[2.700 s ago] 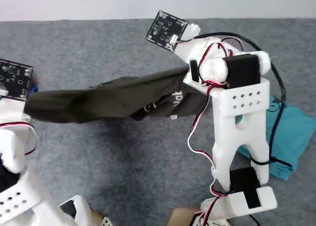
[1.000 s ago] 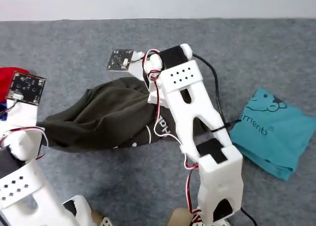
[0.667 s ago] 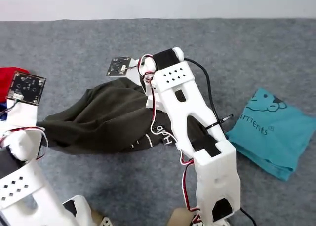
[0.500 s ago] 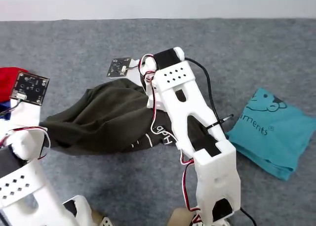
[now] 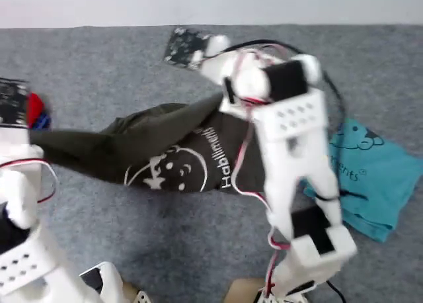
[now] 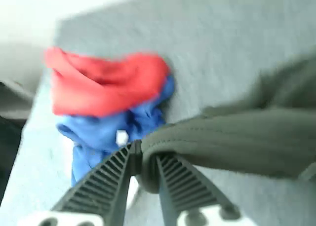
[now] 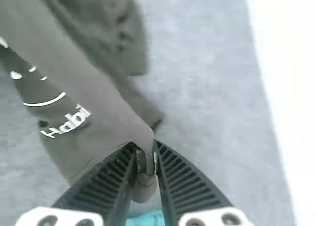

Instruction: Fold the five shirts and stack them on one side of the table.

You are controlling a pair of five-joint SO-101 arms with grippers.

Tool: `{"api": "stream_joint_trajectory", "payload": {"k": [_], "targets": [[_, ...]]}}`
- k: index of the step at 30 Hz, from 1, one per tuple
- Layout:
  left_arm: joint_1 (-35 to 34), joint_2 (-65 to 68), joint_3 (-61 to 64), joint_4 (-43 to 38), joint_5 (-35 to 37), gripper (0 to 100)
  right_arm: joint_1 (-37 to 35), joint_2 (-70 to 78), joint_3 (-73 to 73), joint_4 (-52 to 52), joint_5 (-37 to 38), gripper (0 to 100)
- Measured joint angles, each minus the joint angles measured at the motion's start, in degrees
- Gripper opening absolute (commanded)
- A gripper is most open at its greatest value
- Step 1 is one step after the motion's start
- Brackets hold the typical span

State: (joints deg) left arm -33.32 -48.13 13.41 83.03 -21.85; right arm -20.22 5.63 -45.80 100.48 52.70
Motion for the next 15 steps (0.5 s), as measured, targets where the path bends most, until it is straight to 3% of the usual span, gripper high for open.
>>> {"api": "stream_joint_trajectory", "payload": {"k": [8, 15], "targets": [[0.9, 0.0, -12.9, -8.2, 9.5, 1, 7.9, -16.5, -0.1, -1.8, 0.0, 1.1], [5.2, -0.8, -26.1, -15.5, 11.2, 1, 15.0, -27.2, -1.0, -5.1, 1.5, 1.1]]}}
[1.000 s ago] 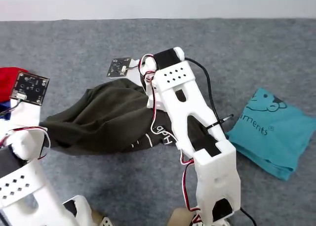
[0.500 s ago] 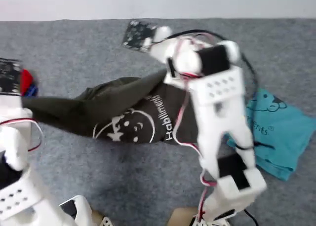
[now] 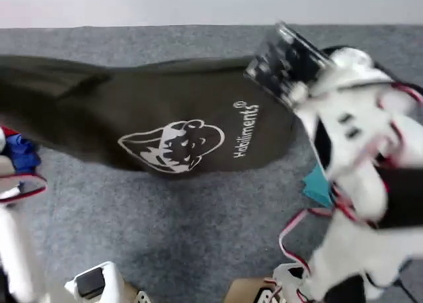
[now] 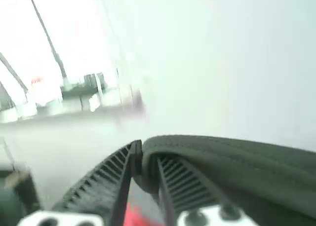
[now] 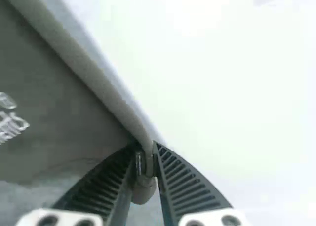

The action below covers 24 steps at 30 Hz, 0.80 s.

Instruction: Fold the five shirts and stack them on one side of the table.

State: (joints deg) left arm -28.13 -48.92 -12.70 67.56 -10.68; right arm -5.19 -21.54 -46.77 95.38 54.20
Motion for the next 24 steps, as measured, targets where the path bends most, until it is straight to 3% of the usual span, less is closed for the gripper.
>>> {"api": "stream_joint_trajectory", "payload": {"k": [12, 18, 24], "targets": [[4.7, -0.4, -17.0, -0.1, -3.0, 1, 3.1, -13.6, -0.3, 0.9, 0.8, 1.1], [4.7, -0.5, -27.8, 6.1, -5.4, 1, 7.0, -20.0, -0.3, 1.3, 4.1, 1.1], [4.7, -0.5, -30.9, 11.8, -7.2, 1, 8.4, -21.1, -0.8, 4.7, 7.4, 1.1]]}}
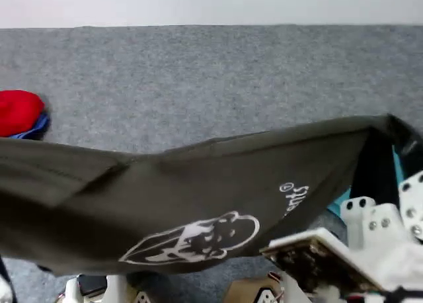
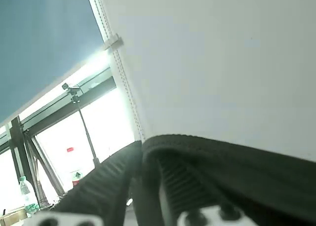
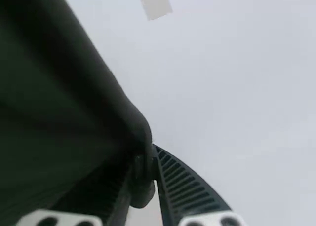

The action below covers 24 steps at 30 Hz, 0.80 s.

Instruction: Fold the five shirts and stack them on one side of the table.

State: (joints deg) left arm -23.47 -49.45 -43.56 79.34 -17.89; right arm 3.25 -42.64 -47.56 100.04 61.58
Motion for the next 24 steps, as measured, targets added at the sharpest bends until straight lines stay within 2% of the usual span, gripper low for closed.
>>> {"api": "stream_joint_trajectory", "payload": {"k": [4, 11, 15, 21, 24], "targets": [[0.0, -0.1, 5.1, 1.8, -1.1, 1, 0.0, 2.6, 4.1, 0.4, 0.1, 1.1], [0.5, 0.1, 30.0, 0.4, -4.5, 1, -3.6, 11.8, 21.2, 0.2, 0.1, 1.1], [2.5, 0.8, 49.7, -8.6, -6.1, 1, -5.3, 16.9, 32.8, -5.4, -0.3, 1.1], [8.6, 1.1, 76.5, -27.3, -11.4, 1, -5.5, 24.2, 47.7, -23.2, -1.2, 1.1], [10.1, 3.8, 84.4, -35.4, -12.8, 1, -5.5, 28.1, 50.9, -31.4, -1.2, 1.1]]}}
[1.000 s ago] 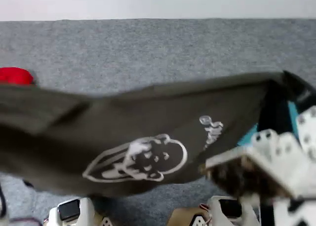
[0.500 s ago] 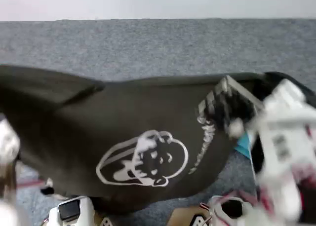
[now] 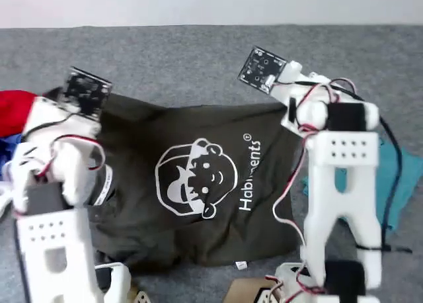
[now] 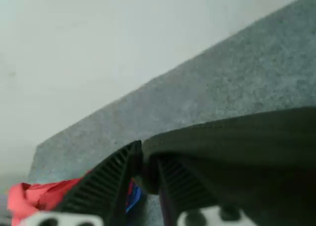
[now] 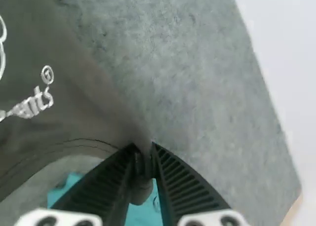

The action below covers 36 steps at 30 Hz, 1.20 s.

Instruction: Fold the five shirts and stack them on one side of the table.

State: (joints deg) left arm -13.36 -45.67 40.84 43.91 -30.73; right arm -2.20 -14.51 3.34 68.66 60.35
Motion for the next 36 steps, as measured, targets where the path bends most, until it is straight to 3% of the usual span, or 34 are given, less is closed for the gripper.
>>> {"api": "stream_joint_trajectory", "payload": {"k": [6, 15, 29, 36], "targets": [[0.1, 15.2, -5.4, -4.6, -0.4, 1, 0.0, 7.2, 0.4, -12.5, -0.1, 1.1], [1.1, 48.7, -37.3, -4.7, 0.5, 1, 0.0, 19.4, -3.4, -28.7, -0.1, 1.1], [2.1, 93.5, -98.6, -1.0, 0.5, 1, 0.1, 48.2, -40.8, -30.5, 0.0, 1.1], [2.1, 105.1, -120.2, 1.6, 0.5, 1, 0.1, 55.4, -53.8, -30.5, 0.0, 1.1]]}}
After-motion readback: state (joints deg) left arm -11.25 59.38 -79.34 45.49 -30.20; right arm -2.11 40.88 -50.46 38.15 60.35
